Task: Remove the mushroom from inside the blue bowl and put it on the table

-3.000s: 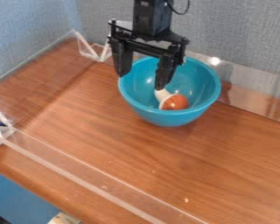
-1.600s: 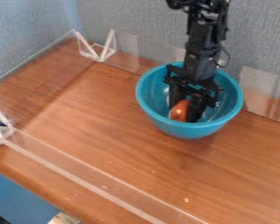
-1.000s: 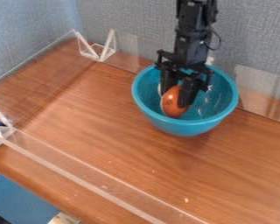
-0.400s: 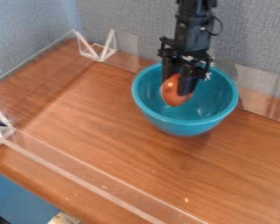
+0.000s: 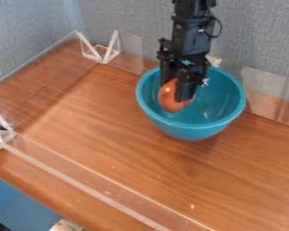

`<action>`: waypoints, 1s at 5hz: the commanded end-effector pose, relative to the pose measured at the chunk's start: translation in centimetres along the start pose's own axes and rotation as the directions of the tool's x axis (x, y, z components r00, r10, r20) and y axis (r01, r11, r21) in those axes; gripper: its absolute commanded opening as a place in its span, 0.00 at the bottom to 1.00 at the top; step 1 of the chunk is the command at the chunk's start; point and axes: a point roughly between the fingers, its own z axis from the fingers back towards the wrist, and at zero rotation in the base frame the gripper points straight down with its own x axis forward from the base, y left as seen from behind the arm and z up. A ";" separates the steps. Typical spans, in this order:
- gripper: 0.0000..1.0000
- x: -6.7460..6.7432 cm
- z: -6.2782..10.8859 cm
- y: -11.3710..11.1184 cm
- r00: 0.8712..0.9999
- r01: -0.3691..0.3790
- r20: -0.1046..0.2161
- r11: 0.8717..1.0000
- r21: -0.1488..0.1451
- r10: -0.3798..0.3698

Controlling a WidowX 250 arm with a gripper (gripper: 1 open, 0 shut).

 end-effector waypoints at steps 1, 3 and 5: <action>0.00 -0.4 3.5 0.0 0.996 -0.011 0.090 0.999 0.045 0.007; 0.00 -0.4 2.1 1.7 0.995 0.009 0.095 0.999 0.053 -0.014; 0.00 -0.1 1.1 2.4 0.995 -0.017 0.096 0.998 0.064 0.011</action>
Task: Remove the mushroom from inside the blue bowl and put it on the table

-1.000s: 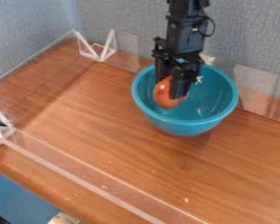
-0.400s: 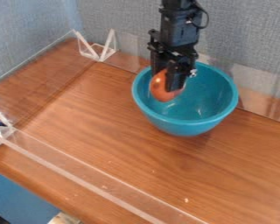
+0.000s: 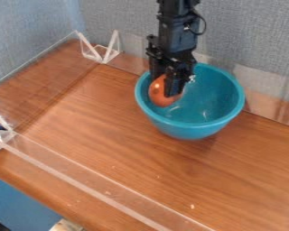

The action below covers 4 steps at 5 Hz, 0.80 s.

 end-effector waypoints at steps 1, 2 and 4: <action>0.00 -0.3 1.8 -0.6 0.997 0.061 0.053 0.998 0.027 -0.062; 0.00 -1.1 2.7 -1.4 0.989 0.124 0.075 0.992 0.034 -0.126; 0.00 -0.9 5.8 -3.6 0.976 0.182 0.107 0.982 0.054 -0.187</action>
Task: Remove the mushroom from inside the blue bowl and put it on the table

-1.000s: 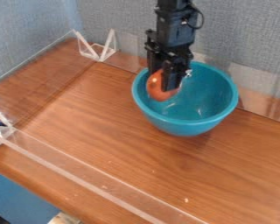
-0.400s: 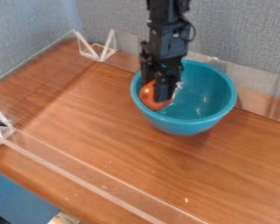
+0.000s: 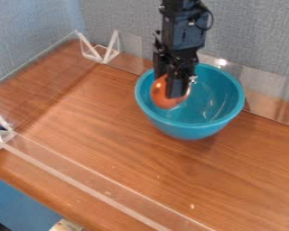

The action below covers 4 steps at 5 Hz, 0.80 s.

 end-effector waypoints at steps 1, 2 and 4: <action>0.00 0.0 3.7 -0.2 0.997 0.005 0.082 0.998 0.060 -0.010; 0.00 -0.7 4.3 -0.2 0.996 -0.002 0.086 0.998 0.064 -0.003; 0.00 -3.5 4.8 0.1 0.996 0.009 0.091 0.998 0.062 -0.015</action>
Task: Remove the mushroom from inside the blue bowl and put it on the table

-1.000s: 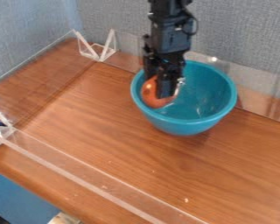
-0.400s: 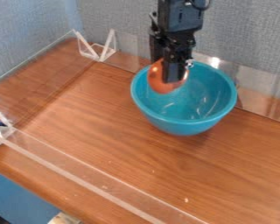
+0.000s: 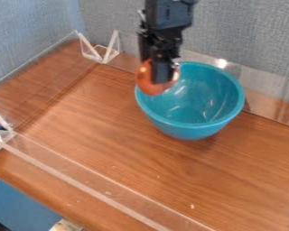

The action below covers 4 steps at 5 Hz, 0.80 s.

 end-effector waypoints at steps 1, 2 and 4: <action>0.00 -3.3 0.8 1.0 1.000 -0.011 0.005 1.000 0.025 0.011; 0.00 -7.0 -0.3 2.2 1.000 0.007 -0.030 1.000 0.008 -0.007; 0.00 -8.1 -2.2 0.8 0.994 0.072 -0.077 0.997 -0.004 -0.073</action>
